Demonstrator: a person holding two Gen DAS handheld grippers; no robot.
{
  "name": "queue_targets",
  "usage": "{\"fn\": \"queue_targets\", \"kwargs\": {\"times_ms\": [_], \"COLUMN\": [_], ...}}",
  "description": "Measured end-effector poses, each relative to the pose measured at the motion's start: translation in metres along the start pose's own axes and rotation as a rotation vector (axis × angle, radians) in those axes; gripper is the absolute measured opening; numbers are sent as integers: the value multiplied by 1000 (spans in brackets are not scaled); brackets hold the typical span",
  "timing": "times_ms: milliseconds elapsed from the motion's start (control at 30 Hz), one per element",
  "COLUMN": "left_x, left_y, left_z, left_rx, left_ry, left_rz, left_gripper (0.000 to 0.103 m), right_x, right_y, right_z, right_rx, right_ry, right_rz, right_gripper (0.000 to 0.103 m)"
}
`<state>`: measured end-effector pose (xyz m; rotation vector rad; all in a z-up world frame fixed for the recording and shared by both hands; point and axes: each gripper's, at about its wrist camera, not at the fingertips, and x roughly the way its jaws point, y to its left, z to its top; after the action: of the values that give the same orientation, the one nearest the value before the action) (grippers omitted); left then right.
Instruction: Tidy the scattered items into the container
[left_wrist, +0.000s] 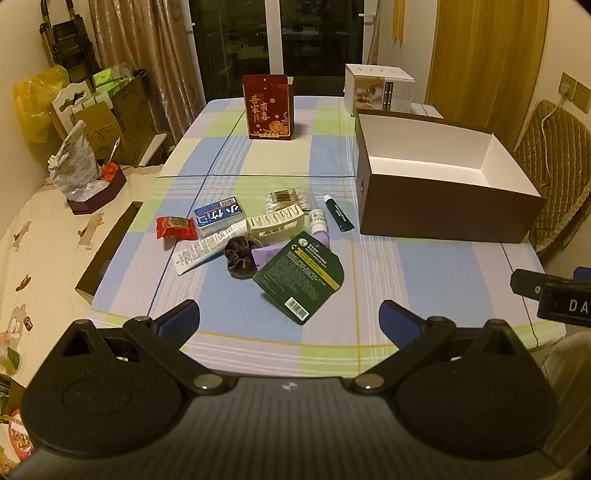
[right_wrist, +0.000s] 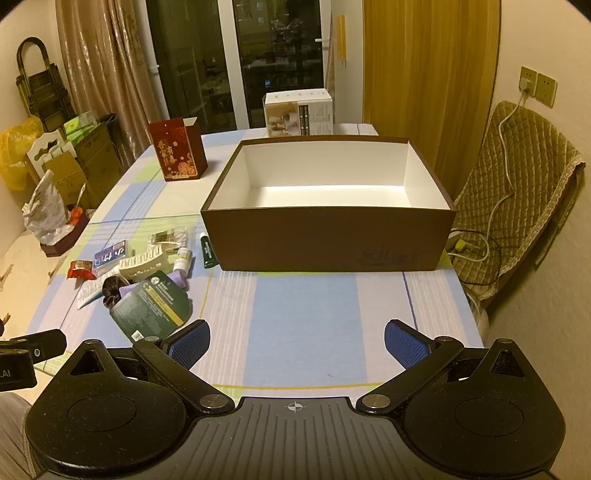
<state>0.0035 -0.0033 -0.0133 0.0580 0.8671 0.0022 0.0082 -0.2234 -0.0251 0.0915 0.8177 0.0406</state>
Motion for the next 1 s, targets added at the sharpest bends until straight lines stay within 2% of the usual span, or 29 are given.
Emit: {"fn": "queue_targets", "kwargs": {"times_ms": [1000], "left_x": [8], "left_y": [1], "left_z": [-4], "left_rx": [6], "left_ry": [17], "left_rz": [3], "left_gripper": [102], "right_x": [5], "right_y": [3], "right_z": [-3], "right_rx": [-18], "right_ry": [12], "right_rz": [-3], "right_gripper": [103]}}
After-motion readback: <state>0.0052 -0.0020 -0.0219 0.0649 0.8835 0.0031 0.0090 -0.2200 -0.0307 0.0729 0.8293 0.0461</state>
